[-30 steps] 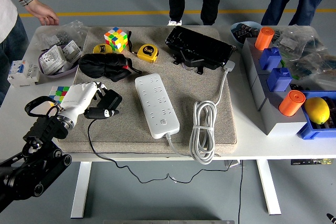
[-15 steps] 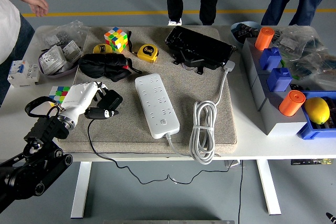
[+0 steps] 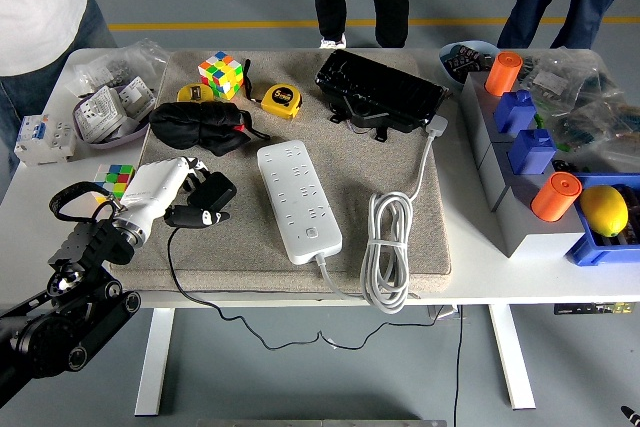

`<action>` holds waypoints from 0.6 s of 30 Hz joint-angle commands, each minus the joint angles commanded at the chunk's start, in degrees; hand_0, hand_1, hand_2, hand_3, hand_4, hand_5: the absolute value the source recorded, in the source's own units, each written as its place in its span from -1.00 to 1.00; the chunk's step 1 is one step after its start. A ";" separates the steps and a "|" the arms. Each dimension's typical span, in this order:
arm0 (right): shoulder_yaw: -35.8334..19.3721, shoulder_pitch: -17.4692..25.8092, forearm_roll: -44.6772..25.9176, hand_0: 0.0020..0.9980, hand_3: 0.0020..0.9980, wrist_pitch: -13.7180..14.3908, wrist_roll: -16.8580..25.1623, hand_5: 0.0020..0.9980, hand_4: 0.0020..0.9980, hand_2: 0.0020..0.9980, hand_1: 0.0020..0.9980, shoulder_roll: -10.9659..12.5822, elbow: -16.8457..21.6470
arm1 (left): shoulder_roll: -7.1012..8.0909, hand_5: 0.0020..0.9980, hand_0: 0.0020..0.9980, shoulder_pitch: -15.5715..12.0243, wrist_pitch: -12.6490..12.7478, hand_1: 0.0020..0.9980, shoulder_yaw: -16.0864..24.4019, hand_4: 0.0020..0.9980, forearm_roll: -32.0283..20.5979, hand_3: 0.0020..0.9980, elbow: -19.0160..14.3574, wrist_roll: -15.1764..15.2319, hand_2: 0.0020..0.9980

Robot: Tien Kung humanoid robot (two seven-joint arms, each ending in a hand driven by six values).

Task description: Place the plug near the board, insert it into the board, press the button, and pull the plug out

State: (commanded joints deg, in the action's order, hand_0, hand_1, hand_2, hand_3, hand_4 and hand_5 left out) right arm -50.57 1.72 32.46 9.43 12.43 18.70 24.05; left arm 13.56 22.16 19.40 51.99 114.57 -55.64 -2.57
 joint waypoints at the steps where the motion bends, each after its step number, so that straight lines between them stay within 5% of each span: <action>1: 0.02 0.00 0.00 0.20 0.10 -0.02 0.00 -0.28 0.89 0.19 0.22 0.00 0.00 | -0.04 -0.09 -0.17 -0.02 0.03 0.04 0.07 1.00 0.03 0.27 -0.10 -0.01 0.07; 15: -0.08 -0.02 0.19 0.20 0.10 0.05 0.07 -0.28 0.88 0.19 0.22 0.00 0.03 | -0.23 -0.03 -0.18 0.26 1.28 0.03 -0.10 1.00 0.85 0.27 -0.26 -0.48 0.06; 16: -0.11 -0.02 0.23 0.20 0.10 0.07 0.08 -0.28 0.88 0.19 0.22 0.01 0.04 | -0.25 -0.26 -0.25 0.27 1.40 -0.08 -0.17 1.00 1.01 0.15 -0.23 -0.58 -0.03; 18: -0.18 -0.03 0.26 0.20 0.10 0.09 0.10 -0.28 0.88 0.19 0.22 0.02 0.06 | -0.30 -0.26 -0.25 0.28 1.69 -0.08 -0.30 1.00 1.36 0.15 -0.18 -0.66 -0.03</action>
State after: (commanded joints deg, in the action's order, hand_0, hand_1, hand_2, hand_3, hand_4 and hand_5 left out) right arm -50.74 1.70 32.71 9.52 12.53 18.72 24.12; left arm 13.26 22.44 21.09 51.69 115.94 -55.82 -3.23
